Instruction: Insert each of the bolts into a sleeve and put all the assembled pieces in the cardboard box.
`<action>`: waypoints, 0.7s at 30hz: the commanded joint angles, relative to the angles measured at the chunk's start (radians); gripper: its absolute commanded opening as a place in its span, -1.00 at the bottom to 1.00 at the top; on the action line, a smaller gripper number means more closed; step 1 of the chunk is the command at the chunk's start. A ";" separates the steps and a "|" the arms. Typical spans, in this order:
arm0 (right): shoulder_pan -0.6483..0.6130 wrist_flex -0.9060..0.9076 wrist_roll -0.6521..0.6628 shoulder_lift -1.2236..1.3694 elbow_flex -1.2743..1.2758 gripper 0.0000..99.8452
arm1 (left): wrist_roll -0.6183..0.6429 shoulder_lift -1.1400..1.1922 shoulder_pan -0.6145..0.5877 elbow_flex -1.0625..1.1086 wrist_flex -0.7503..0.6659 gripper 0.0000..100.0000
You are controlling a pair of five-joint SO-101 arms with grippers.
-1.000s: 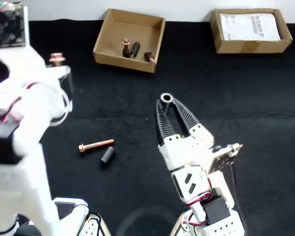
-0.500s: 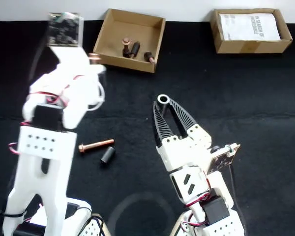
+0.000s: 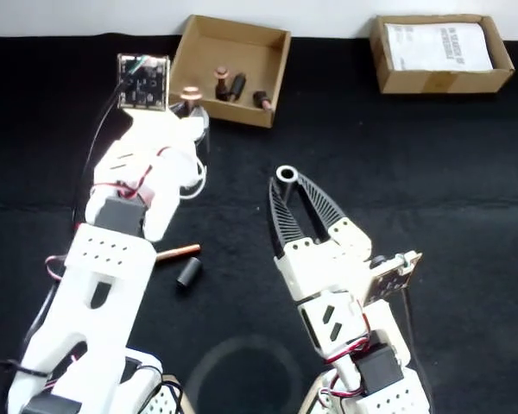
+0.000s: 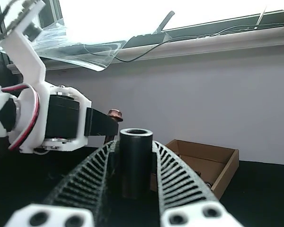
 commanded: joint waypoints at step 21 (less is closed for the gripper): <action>-0.097 -0.013 0.014 0.001 0.229 -0.99 | -0.083 -0.662 0.309 0.222 -0.072 -0.98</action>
